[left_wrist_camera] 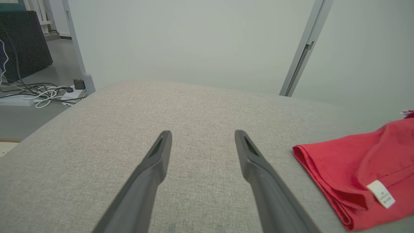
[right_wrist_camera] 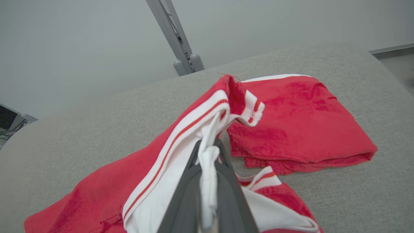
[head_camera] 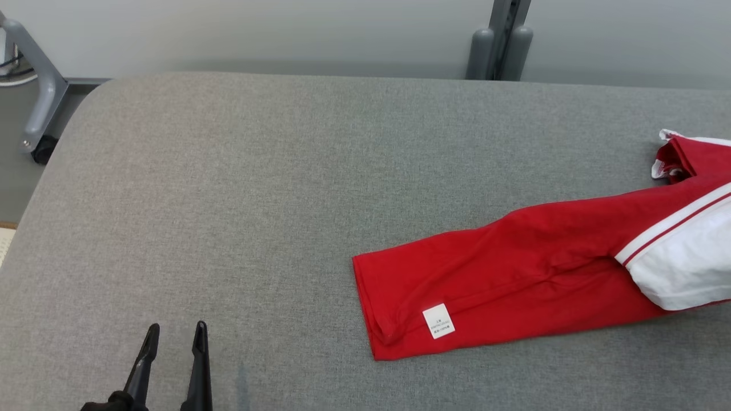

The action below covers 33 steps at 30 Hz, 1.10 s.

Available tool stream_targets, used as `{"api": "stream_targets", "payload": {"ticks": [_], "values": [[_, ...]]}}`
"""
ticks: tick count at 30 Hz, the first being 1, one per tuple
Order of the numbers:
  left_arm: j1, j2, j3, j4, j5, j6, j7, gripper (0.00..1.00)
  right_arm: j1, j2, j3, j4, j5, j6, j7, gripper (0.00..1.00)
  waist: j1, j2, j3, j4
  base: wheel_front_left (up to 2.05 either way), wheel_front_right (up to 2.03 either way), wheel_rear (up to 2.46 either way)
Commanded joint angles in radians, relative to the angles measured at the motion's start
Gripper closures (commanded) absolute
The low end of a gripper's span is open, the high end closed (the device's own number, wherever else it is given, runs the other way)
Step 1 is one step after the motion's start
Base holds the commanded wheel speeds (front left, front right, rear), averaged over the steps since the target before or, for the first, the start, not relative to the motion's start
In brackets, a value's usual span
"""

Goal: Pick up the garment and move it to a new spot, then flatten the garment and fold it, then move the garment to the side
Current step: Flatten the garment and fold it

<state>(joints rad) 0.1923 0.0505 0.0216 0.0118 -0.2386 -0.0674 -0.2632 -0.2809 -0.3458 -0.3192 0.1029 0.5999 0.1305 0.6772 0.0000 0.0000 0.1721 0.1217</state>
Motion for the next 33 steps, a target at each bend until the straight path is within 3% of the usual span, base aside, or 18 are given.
{"api": "stream_targets", "payload": {"ticks": [1,6,13,15,20,26,33], "values": [[0.014,0.002,-0.004,0.000,-0.005,0.009,-0.002,0.00,0.016,-0.006,-0.004,-0.027,0.018,0.000,0.012,1.00,0.0000,0.0000,-0.036,-0.010,0.00,0.00,0.00],[0.042,0.002,-0.030,-0.003,-0.014,0.027,-0.002,0.00,0.041,0.017,0.083,-0.177,0.070,0.000,0.070,1.00,0.0000,0.0000,-0.053,-0.014,0.00,0.00,0.00],[0.000,0.002,-0.068,0.004,-0.018,0.026,-0.002,0.00,0.055,0.181,0.362,-0.289,0.090,0.000,0.097,1.00,0.0000,0.0000,-0.006,0.017,0.00,0.00,0.00],[-0.017,0.002,-0.076,0.013,-0.022,0.030,-0.002,0.00,0.054,0.234,0.427,-0.261,0.086,0.000,0.067,1.00,0.0000,0.0000,0.006,0.028,0.00,0.00,0.00],[-0.042,0.003,-0.104,0.034,-0.037,0.037,-0.002,0.00,0.052,0.287,0.552,-0.136,0.062,0.001,-0.047,1.00,0.0000,0.0000,0.018,0.070,0.00,0.00,0.00],[-0.029,0.002,-0.106,0.055,-0.043,0.045,-0.002,0.00,0.036,0.293,0.670,-0.018,0.103,0.001,-0.165,1.00,0.0000,0.0000,0.010,0.088,0.00,0.00,0.00],[-0.025,0.002,-0.095,0.066,-0.039,0.045,-0.002,0.00,0.015,0.293,0.725,0.071,0.107,0.001,-0.238,1.00,0.0000,0.0000,0.001,0.086,0.00,0.00,0.00]]}}
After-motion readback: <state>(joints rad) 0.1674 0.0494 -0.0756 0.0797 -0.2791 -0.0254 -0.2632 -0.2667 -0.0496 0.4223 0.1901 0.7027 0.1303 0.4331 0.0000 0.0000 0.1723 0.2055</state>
